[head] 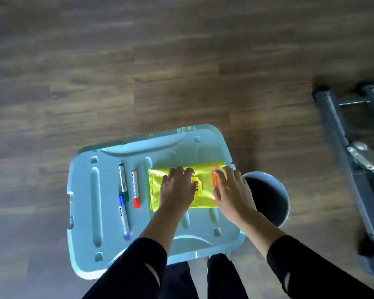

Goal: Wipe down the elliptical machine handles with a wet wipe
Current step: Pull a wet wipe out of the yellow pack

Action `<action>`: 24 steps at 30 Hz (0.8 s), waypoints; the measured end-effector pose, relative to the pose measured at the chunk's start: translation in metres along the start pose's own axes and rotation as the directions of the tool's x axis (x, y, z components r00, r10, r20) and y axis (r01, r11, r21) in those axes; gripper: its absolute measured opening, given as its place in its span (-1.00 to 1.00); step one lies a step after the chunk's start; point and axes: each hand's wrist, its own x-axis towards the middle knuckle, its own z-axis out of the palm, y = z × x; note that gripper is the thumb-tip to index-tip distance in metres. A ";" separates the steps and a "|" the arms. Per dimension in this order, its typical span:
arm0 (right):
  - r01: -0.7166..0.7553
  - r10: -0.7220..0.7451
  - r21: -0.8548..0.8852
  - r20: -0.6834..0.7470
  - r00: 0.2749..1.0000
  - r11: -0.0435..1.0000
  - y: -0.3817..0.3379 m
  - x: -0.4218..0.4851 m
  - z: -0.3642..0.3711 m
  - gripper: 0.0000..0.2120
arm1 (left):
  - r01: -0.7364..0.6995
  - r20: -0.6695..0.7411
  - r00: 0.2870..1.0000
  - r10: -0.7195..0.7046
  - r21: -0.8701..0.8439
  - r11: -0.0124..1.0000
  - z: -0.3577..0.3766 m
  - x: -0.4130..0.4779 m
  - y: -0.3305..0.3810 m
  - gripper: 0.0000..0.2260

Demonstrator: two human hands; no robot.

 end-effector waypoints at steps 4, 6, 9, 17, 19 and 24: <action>0.022 -0.022 0.021 0.002 1.000 1.000 0.013 0.005 0.051 -0.59 | 0.005 -0.043 0.999 -0.006 -0.019 1.000 0.051 0.013 -0.002 -0.77; 0.043 -0.044 0.040 0.019 0.999 0.998 0.017 0.004 0.074 -0.59 | 0.002 -0.053 0.999 -0.005 -0.050 0.999 0.078 0.015 -0.008 -0.76; 0.052 -0.054 0.057 0.028 0.998 0.997 0.022 0.005 0.098 -0.60 | -0.027 -0.124 0.992 0.015 -0.098 0.995 0.108 0.018 -0.016 -0.73; 0.042 -0.042 0.101 -0.007 0.999 0.994 0.030 0.004 0.128 -0.58 | -0.061 -0.191 0.981 0.026 -0.178 0.982 0.143 0.022 -0.023 -0.75; 0.042 -0.042 0.105 -0.004 0.999 0.994 0.031 0.003 0.132 -0.56 | -0.043 -0.200 0.980 0.008 -0.169 0.985 0.146 0.023 -0.021 -0.78; 0.024 -0.022 0.102 -0.021 1.000 0.994 0.031 0.001 0.135 -0.58 | -0.038 -0.220 0.975 0.006 -0.141 0.989 0.151 0.025 -0.018 -0.86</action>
